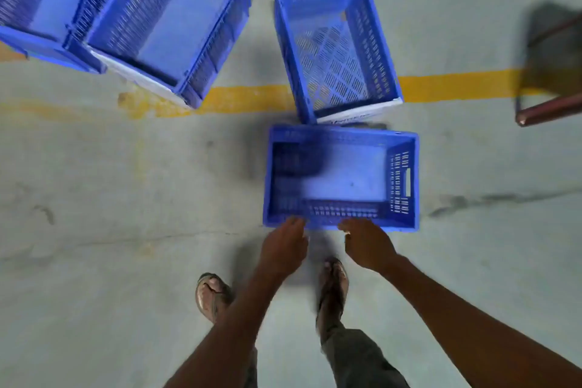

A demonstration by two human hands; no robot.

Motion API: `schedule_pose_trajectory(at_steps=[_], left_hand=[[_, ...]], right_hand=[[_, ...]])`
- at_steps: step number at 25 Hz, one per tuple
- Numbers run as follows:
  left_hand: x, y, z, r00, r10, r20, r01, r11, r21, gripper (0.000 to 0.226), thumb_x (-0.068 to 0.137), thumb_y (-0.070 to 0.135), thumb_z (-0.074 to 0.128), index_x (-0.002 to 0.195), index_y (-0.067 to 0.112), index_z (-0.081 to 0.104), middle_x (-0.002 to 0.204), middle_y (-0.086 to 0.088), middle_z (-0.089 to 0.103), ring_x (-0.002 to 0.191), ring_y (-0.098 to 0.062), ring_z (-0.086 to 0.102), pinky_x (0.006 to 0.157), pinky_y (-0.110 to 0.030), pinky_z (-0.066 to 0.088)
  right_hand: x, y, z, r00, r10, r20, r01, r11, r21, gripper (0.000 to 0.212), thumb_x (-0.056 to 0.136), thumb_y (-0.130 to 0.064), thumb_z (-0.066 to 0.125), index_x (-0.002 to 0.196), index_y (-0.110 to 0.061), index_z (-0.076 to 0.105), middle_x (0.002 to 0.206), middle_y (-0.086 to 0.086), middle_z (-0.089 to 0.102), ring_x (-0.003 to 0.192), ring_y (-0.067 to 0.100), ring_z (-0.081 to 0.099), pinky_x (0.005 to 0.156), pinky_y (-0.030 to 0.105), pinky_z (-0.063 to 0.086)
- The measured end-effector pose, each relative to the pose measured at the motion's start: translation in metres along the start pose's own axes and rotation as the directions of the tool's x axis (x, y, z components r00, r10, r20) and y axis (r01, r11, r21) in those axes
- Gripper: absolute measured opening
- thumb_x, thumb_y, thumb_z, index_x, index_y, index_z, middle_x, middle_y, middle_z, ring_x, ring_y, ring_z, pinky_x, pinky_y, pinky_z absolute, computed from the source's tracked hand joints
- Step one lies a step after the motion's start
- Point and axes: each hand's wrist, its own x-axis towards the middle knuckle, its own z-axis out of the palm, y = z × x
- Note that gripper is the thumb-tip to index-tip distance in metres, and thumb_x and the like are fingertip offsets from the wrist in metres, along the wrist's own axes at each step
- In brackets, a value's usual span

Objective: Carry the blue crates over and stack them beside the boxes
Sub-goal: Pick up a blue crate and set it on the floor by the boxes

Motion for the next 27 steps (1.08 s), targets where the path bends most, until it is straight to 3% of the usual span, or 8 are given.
schedule_pose_trajectory(at_steps=[3,5,9,11,15,21,24,27], left_hand=[[0.055,-0.02,0.104,0.978,0.196,0.063,-0.206,0.944,0.257,0.064,0.068,0.019,0.074,0.129,0.003,0.062,0.129,-0.018,0.064,0.115,-0.037,0.063,0.098,-0.046,0.051],[0.088,-0.039,0.144,0.973,0.221,0.068,-0.229,0.873,0.43,0.06,0.072,0.019,0.072,0.129,0.007,0.062,0.124,-0.014,0.066,0.113,-0.036,0.062,0.103,-0.049,0.045],[0.135,-0.062,0.181,0.948,0.317,0.0,-0.271,0.812,0.518,0.032,0.078,0.016,0.048,0.104,0.019,0.067,0.082,-0.004,0.068,0.069,-0.031,0.065,0.065,-0.04,0.05],[0.136,-0.065,0.169,0.93,0.364,-0.054,-0.308,0.85,0.427,0.024,0.075,0.018,0.062,0.098,0.022,0.068,0.077,-0.003,0.07,0.064,-0.03,0.066,0.057,-0.035,0.048],[0.099,-0.052,0.09,0.938,0.322,-0.13,-0.267,0.908,0.323,0.022,0.082,0.042,0.069,0.092,0.023,0.064,0.077,-0.005,0.071,0.072,-0.033,0.068,0.053,-0.032,0.034],[-0.018,-0.039,-0.111,0.951,0.283,-0.122,-0.231,0.917,0.327,0.055,0.07,0.073,0.068,0.097,0.025,0.061,0.089,0.001,0.072,0.088,-0.026,0.068,0.064,-0.033,0.043],[-0.106,-0.066,-0.196,0.98,0.182,-0.086,-0.165,0.972,0.169,0.056,0.074,0.081,0.057,0.096,0.029,0.06,0.082,0.006,0.067,0.083,-0.021,0.066,0.064,-0.032,0.045],[-0.217,-0.105,-0.263,0.98,0.035,-0.198,-0.042,0.999,-0.034,0.052,0.083,0.08,0.046,0.086,0.03,0.056,0.072,0.01,0.06,0.071,-0.007,0.061,0.063,-0.033,0.047]], right_hand=[[0.059,0.054,0.066,0.996,-0.058,0.063,0.068,0.984,-0.168,0.051,0.084,-0.016,0.056,0.134,-0.021,0.053,0.132,0.004,0.058,0.123,0.028,0.051,0.099,0.037,0.043],[0.088,0.076,0.104,0.996,-0.038,0.077,0.058,0.959,-0.276,0.059,0.081,-0.02,0.059,0.138,-0.023,0.045,0.13,0.003,0.057,0.118,0.028,0.052,0.092,0.042,0.044],[0.131,0.096,0.17,0.992,-0.049,-0.112,0.007,0.937,-0.349,0.045,0.079,-0.03,0.065,0.123,-0.026,0.056,0.11,-0.001,0.066,0.105,0.026,0.061,0.095,0.049,0.031],[0.136,0.093,0.167,0.978,-0.038,-0.206,-0.014,0.97,-0.244,0.03,0.079,-0.035,0.07,0.106,-0.024,0.065,0.098,0.002,0.071,0.096,0.028,0.066,0.091,0.046,0.04],[0.109,0.068,0.094,0.976,-0.099,-0.194,0.048,0.967,-0.251,0.015,0.079,-0.033,0.07,0.09,-0.022,0.067,0.085,0.004,0.072,0.087,0.032,0.067,0.063,0.032,0.041],[0.02,-0.08,-0.065,0.905,-0.42,0.063,0.421,0.869,-0.26,0.033,0.075,-0.04,0.071,0.106,-0.028,0.064,0.101,0.002,0.072,0.099,0.029,0.064,0.074,0.034,0.046],[-0.049,-0.167,-0.11,0.848,-0.53,-0.028,0.516,0.835,-0.191,0.036,0.071,-0.04,0.073,0.104,-0.029,0.064,0.098,0.0,0.073,0.097,0.028,0.066,0.074,0.033,0.048],[-0.122,-0.244,-0.16,0.828,-0.559,-0.029,0.542,0.814,-0.207,0.036,0.069,-0.052,0.074,0.095,-0.03,0.062,0.088,-0.005,0.072,0.09,0.022,0.068,0.071,0.034,0.051]])
